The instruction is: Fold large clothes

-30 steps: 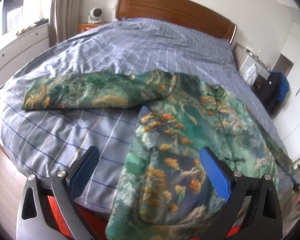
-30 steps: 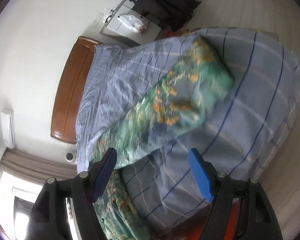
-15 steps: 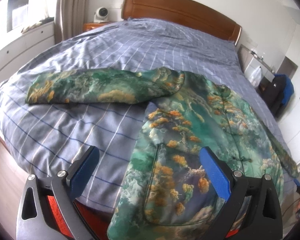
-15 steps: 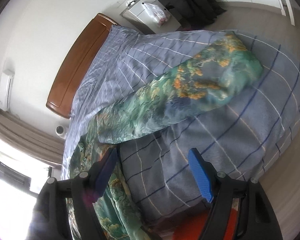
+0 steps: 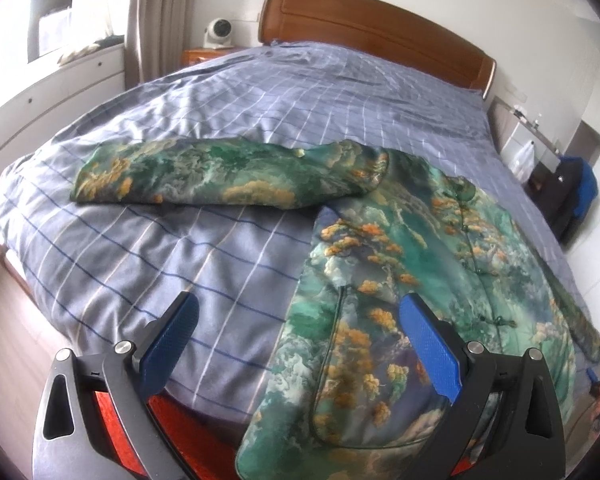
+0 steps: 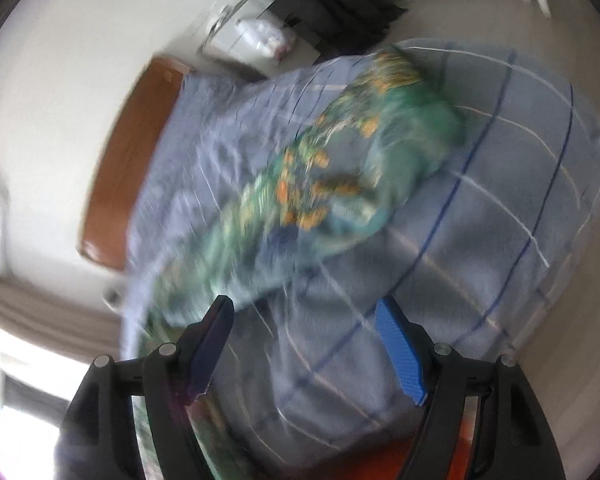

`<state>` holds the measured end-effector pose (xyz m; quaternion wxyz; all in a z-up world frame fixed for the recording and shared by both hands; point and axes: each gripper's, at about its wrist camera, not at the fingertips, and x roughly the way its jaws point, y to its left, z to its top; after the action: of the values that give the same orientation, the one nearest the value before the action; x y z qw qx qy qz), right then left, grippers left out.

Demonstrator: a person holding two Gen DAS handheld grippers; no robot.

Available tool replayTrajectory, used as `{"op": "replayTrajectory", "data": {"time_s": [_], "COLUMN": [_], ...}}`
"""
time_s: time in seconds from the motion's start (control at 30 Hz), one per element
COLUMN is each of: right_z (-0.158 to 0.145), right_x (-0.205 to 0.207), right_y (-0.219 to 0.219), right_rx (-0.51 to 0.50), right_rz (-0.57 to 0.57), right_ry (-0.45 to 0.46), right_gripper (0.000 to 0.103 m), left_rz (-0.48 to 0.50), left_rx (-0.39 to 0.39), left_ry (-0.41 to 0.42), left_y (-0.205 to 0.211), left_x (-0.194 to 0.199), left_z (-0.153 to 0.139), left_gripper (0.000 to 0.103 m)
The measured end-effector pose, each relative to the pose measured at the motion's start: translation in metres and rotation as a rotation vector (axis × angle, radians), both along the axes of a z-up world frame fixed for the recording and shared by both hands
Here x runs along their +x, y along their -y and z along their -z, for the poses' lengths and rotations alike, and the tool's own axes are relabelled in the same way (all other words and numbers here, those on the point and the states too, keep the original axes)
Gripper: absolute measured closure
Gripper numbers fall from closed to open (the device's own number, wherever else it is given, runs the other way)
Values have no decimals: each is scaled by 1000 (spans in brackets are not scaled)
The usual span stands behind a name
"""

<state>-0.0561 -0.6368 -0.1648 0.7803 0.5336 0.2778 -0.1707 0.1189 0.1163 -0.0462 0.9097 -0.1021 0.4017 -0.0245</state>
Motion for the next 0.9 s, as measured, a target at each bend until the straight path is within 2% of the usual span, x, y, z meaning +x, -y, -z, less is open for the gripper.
{"op": "replayTrajectory", "data": {"time_s": [0.07, 0.2, 0.3, 0.37, 0.4, 0.43, 0.47, 0.5, 0.57, 0.67, 0.77, 0.83, 0.9], "right_z": [7, 22, 23, 18, 16, 16, 14, 10, -2, -47, -109, -163, -201], "right_x": [-2, -3, -1, 5, 10, 19, 25, 31, 40, 57, 84, 114, 139], "right_y": [14, 41, 60, 71, 74, 79, 81, 81, 78, 67, 46, 16, -16], "right_rx": [44, 67, 51, 26, 17, 11, -6, -44, -111, -251, -359, -457, -529], "right_rz": [52, 161, 215, 237, 233, 208, 189, 180, 168, 145, 74, -18, -96], "right_ry": [37, 24, 51, 58, 52, 12, -44, -110, -166, -176, -93, -31, 15], "right_gripper": [30, 30, 31, 36, 46, 76, 95, 95, 95, 95, 95, 95, 95], "left_rz": [1, 8, 8, 9, 8, 8, 7, 6, 6, 0, -9, -18, -26], "left_rx": [-6, -39, -20, -15, -16, -17, -17, -17, -17, -17, -46, -71, -89], "left_ry": [-14, -41, -37, -41, -45, -48, -51, -53, -49, -35, -31, -29, -26], "left_y": [2, 7, 13, 15, 16, 17, 18, 18, 19, 16, 8, 1, -5], "left_x": [1, 2, 1, 3, 3, 4, 5, 5, 5, 4, 4, 2, 0], "left_z": [2, 3, 1, 2, 3, 4, 5, 5, 5, 4, 6, 7, 9], "left_gripper": [2, 2, 2, 2, 2, 2, 2, 2, 2, 2, 2, 2, 2]}}
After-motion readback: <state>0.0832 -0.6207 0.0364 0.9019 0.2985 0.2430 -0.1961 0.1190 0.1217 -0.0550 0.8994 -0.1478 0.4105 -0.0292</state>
